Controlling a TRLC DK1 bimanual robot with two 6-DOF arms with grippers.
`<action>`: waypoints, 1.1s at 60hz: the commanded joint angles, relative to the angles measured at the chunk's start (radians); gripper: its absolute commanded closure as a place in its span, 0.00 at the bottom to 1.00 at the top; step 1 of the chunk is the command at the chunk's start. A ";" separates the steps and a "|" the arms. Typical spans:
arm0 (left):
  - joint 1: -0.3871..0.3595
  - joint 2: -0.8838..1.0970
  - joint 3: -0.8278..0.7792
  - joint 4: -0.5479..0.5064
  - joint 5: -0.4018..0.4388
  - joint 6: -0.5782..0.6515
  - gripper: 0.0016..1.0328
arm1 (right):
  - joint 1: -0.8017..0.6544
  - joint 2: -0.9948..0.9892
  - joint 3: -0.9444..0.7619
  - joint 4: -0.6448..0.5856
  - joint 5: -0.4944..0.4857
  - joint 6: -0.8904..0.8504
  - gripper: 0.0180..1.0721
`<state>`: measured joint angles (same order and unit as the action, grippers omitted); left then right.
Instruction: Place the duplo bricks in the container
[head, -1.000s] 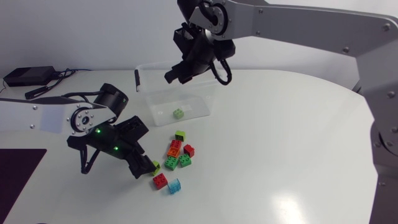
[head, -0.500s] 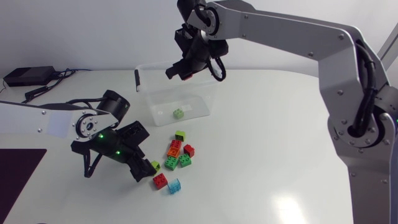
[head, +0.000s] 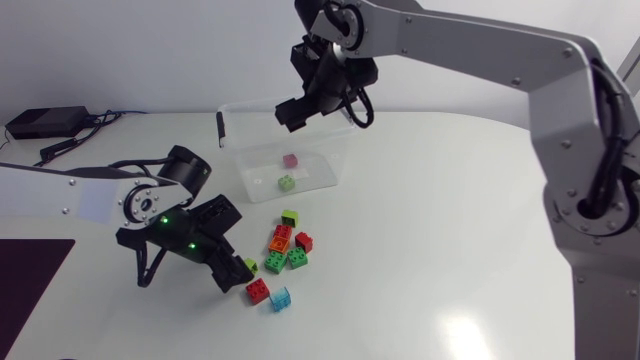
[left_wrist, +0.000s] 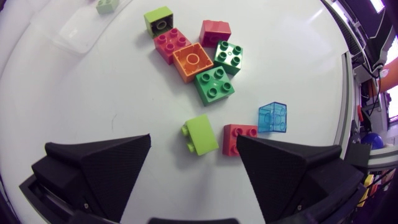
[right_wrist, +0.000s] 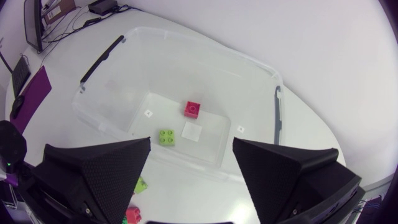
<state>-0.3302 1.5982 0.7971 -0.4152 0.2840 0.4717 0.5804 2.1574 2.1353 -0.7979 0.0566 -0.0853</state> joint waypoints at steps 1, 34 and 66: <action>-0.015 0.025 -0.027 0.013 -0.009 -0.028 0.07 | 0.004 -0.103 -0.081 -0.007 0.003 0.021 0.04; -0.063 0.121 -0.041 0.112 -0.060 -0.081 0.79 | 0.067 -0.381 -0.716 0.226 -0.026 0.019 0.04; 0.003 -0.139 0.050 0.024 -0.036 -0.107 0.83 | 0.122 -0.238 -0.790 0.259 -0.100 0.021 0.05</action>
<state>-0.3492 1.5036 0.8001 -0.3733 0.2337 0.3908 0.6891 1.8774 1.3724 -0.5419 -0.0345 -0.0811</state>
